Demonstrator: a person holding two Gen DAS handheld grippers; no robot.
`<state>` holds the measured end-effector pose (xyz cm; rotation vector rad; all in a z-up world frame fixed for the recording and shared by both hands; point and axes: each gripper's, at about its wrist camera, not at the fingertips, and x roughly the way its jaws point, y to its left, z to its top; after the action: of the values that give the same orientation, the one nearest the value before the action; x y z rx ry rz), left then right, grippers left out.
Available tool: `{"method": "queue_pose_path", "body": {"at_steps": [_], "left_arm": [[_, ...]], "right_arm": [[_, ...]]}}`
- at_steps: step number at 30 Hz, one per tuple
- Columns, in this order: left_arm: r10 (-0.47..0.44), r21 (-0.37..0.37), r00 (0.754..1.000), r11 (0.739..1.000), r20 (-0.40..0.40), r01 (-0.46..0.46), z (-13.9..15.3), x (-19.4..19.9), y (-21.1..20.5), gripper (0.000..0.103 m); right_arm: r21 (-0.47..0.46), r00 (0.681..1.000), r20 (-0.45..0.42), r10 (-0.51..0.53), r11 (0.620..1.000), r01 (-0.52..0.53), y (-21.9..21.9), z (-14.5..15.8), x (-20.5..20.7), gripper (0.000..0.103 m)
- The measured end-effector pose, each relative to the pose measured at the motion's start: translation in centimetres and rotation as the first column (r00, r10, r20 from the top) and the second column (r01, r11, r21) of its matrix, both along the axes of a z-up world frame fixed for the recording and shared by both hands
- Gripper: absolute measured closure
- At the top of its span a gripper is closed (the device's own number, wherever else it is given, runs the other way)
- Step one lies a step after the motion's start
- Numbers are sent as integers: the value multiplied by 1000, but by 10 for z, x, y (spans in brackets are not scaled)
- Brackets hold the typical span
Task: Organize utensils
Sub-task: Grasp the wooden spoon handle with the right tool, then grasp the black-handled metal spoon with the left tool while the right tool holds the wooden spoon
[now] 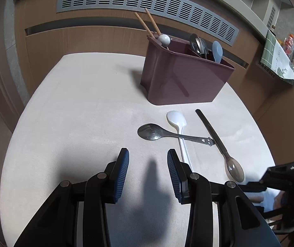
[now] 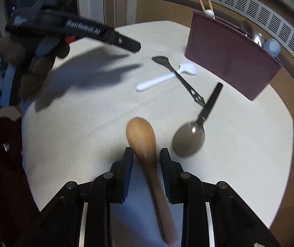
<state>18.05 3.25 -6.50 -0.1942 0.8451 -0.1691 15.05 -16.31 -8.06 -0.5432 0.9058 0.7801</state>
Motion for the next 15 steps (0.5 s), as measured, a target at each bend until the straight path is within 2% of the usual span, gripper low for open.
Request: {"method": "queue_pose_path", "body": {"at_steps": [5,9,13,15], "left_arm": [[-12,-11,1000,1000,-17,12,-4,1,-6,63],[-35,-6,999,999,-26,35,-6,1,-14,63],[-51,-6,998,999,-31,51,-7,2,-21,63],[-61,-11,998,998,-35,60,-8,3,-24,63]], "right_arm": [[48,998,-27,-58,997,59,6,1,11,79],[77,992,6,-128,989,128,3,8,11,81],[193,966,6,-258,948,252,-25,31,24,81],[227,941,4,-337,917,328,-45,39,32,81]]}}
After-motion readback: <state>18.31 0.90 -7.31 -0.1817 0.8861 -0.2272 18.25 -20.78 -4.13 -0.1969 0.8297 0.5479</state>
